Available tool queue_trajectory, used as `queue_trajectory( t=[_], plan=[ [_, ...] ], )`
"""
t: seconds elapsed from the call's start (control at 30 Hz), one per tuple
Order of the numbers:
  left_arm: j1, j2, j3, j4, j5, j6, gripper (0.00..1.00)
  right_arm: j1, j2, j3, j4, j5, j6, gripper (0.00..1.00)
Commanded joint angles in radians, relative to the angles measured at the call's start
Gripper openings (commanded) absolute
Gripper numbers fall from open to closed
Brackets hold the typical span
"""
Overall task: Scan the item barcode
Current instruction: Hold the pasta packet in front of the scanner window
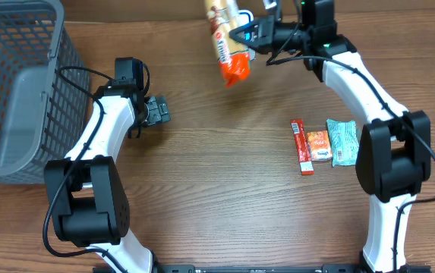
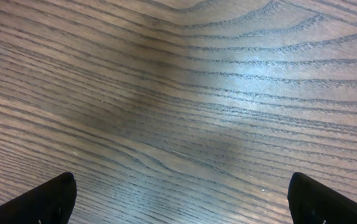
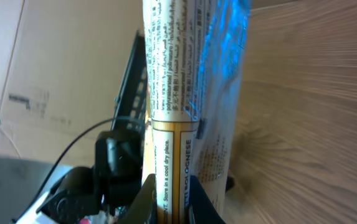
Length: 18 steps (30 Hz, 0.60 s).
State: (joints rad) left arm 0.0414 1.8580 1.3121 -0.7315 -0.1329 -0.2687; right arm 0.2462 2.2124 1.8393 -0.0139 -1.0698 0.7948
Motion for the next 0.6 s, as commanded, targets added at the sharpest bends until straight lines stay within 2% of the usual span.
queue_trajectory(
  t=[0.0, 0.27, 0.57],
  plan=[
    [0.004, -0.014, 0.018, 0.003, -0.012, 0.011, 1.0, -0.043, 0.039, 0.031, 0.114, -0.128, 0.123, 0.03],
    [0.004, -0.014, 0.018, 0.003, -0.012, 0.011, 1.0, -0.048, 0.142, 0.031, 0.123, -0.093, 0.127, 0.04],
    [0.004, -0.014, 0.018, 0.003, -0.012, 0.011, 1.0, -0.047, 0.16, 0.031, 0.237, -0.096, 0.154, 0.04]
  ],
)
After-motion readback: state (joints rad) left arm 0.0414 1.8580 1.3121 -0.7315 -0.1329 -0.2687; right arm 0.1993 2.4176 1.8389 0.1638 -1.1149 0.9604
